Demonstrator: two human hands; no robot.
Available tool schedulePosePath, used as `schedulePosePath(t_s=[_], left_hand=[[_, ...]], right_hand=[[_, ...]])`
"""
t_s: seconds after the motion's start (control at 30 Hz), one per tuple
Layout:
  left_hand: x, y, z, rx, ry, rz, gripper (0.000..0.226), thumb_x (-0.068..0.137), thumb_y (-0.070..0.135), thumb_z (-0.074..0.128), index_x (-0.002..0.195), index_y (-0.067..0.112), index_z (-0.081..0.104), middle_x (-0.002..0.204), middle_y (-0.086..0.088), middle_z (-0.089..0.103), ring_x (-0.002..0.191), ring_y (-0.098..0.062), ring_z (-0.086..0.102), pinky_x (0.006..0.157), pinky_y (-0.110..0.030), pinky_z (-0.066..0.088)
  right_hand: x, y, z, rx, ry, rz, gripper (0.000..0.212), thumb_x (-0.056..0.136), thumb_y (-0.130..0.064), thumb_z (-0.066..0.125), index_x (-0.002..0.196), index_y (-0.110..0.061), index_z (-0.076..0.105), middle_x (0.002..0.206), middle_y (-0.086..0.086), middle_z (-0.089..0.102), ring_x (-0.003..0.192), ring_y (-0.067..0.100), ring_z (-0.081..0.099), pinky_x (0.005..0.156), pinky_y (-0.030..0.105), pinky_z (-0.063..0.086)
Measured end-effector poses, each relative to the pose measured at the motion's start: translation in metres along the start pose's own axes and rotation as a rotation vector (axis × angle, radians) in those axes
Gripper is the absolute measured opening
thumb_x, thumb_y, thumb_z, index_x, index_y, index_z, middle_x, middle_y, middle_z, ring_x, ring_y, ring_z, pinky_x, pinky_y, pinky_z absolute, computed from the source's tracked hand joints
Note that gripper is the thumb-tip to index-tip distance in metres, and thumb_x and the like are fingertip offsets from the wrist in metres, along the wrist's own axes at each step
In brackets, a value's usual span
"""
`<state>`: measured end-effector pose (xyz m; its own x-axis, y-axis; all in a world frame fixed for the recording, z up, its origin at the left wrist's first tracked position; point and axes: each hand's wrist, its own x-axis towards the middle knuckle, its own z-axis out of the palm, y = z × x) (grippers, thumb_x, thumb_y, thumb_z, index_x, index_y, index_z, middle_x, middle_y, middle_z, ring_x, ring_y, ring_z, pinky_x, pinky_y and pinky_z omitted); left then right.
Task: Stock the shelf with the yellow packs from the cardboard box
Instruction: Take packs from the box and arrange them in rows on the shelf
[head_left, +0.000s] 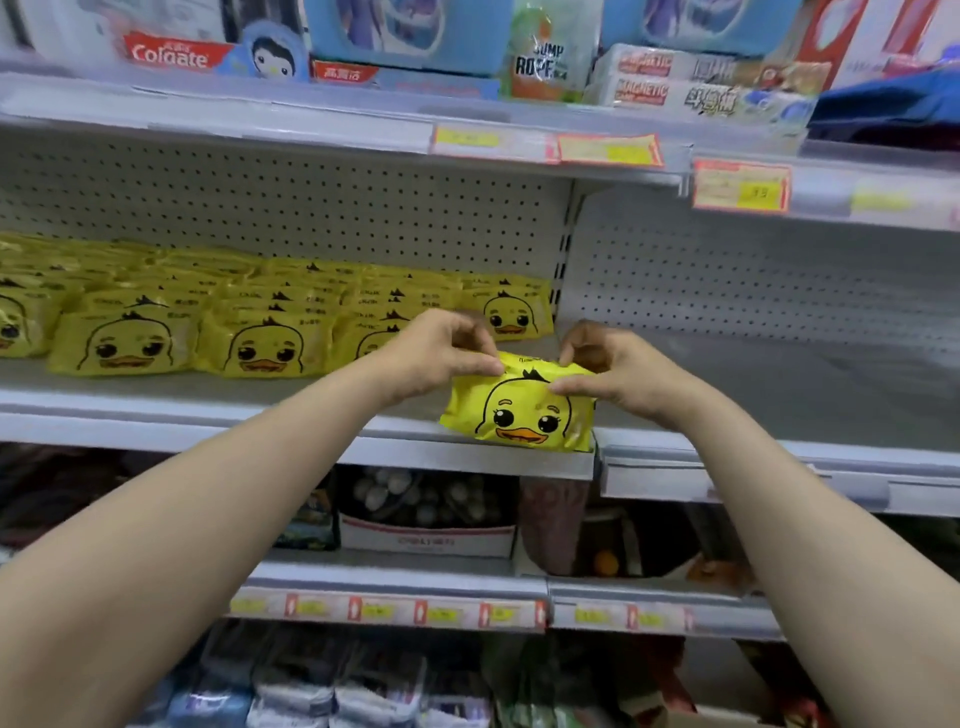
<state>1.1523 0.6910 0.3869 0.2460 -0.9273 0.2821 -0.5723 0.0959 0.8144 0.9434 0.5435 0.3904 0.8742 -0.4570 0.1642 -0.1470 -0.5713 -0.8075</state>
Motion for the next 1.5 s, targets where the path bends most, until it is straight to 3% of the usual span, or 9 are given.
schedulePosePath(t_s=[0.2,0.37,0.53,0.67,0.83,0.93,1.13,1.3,1.5], left_hand=[[0.039,-0.010,-0.010,0.215,-0.035,-0.044,0.015,0.076,0.023,0.083,0.074,0.022,0.068,0.071,0.015,0.069,0.063,0.009,0.059,0.061,-0.011,0.044],[0.087,-0.017,-0.020,0.413,-0.055,-0.025,0.015,0.077,0.031,0.081,0.081,0.021,0.071,0.087,0.008,0.072,0.086,-0.008,0.065,0.073,-0.027,0.052],[0.132,-0.033,-0.032,0.455,-0.033,-0.004,0.019,0.075,0.029,0.083,0.082,0.016,0.071,0.081,0.009,0.069,0.077,-0.003,0.063,0.064,-0.020,0.046],[0.164,-0.052,-0.040,0.477,-0.042,-0.003,0.019,0.076,0.029,0.083,0.082,0.016,0.071,0.083,0.012,0.067,0.080,-0.003,0.061,0.060,-0.018,0.043],[0.192,-0.070,-0.043,0.550,-0.103,0.034,0.019,0.078,0.027,0.081,0.086,0.013,0.072,0.090,0.008,0.069,0.085,-0.003,0.061,0.068,-0.019,0.042],[0.204,-0.082,-0.046,0.567,-0.127,0.054,0.019,0.080,0.027,0.080,0.088,0.010,0.073,0.093,0.004,0.072,0.086,-0.006,0.063,0.077,-0.025,0.047],[0.222,-0.095,-0.048,0.615,-0.109,0.050,0.020,0.080,0.032,0.079,0.089,0.016,0.071,0.094,0.006,0.066,0.092,-0.011,0.060,0.077,-0.026,0.044],[0.229,-0.099,-0.048,0.599,-0.111,0.062,0.019,0.079,0.030,0.079,0.088,0.016,0.070,0.091,0.004,0.066,0.091,-0.014,0.062,0.082,-0.028,0.047],[0.227,-0.105,-0.047,0.555,-0.100,0.052,0.018,0.079,0.029,0.080,0.084,0.016,0.070,0.077,0.013,0.060,0.082,-0.010,0.061,0.074,-0.023,0.042]], right_hand=[[0.025,0.030,-0.006,0.082,0.191,0.044,0.017,0.076,-0.016,0.085,0.073,-0.014,0.069,0.073,-0.006,0.072,0.071,0.006,0.063,0.068,0.020,0.047],[0.066,0.040,-0.024,0.081,0.217,0.072,0.015,0.079,-0.009,0.081,0.079,-0.013,0.067,0.079,-0.004,0.075,0.078,0.008,0.069,0.074,0.026,0.056],[0.114,0.046,-0.034,0.044,0.245,0.027,0.025,0.077,-0.011,0.084,0.088,-0.018,0.063,0.088,0.006,0.072,0.080,0.011,0.067,0.065,0.020,0.050],[0.150,0.060,-0.039,0.018,0.271,0.031,0.028,0.075,-0.012,0.086,0.093,-0.018,0.065,0.100,0.015,0.072,0.090,0.017,0.068,0.078,0.031,0.054],[0.179,0.072,-0.037,-0.043,0.284,0.087,0.033,0.077,-0.014,0.085,0.102,-0.011,0.065,0.093,0.002,0.071,0.088,0.013,0.066,0.080,0.030,0.053],[0.194,0.083,-0.035,-0.058,0.309,0.099,0.030,0.075,-0.017,0.087,0.096,-0.018,0.067,0.096,0.003,0.073,0.093,0.016,0.070,0.087,0.037,0.057],[0.213,0.094,-0.034,-0.167,0.364,0.094,0.029,0.073,-0.026,0.089,0.092,-0.026,0.067,0.094,0.000,0.075,0.095,0.016,0.070,0.092,0.045,0.056],[0.223,0.097,-0.034,-0.241,0.412,0.107,0.033,0.071,-0.025,0.089,0.097,-0.021,0.068,0.093,0.002,0.075,0.096,0.017,0.070,0.091,0.043,0.055],[0.220,0.097,-0.027,-0.219,0.407,0.143,0.035,0.075,-0.020,0.087,0.104,-0.013,0.070,0.105,0.000,0.072,0.102,0.013,0.067,0.094,0.032,0.053]])
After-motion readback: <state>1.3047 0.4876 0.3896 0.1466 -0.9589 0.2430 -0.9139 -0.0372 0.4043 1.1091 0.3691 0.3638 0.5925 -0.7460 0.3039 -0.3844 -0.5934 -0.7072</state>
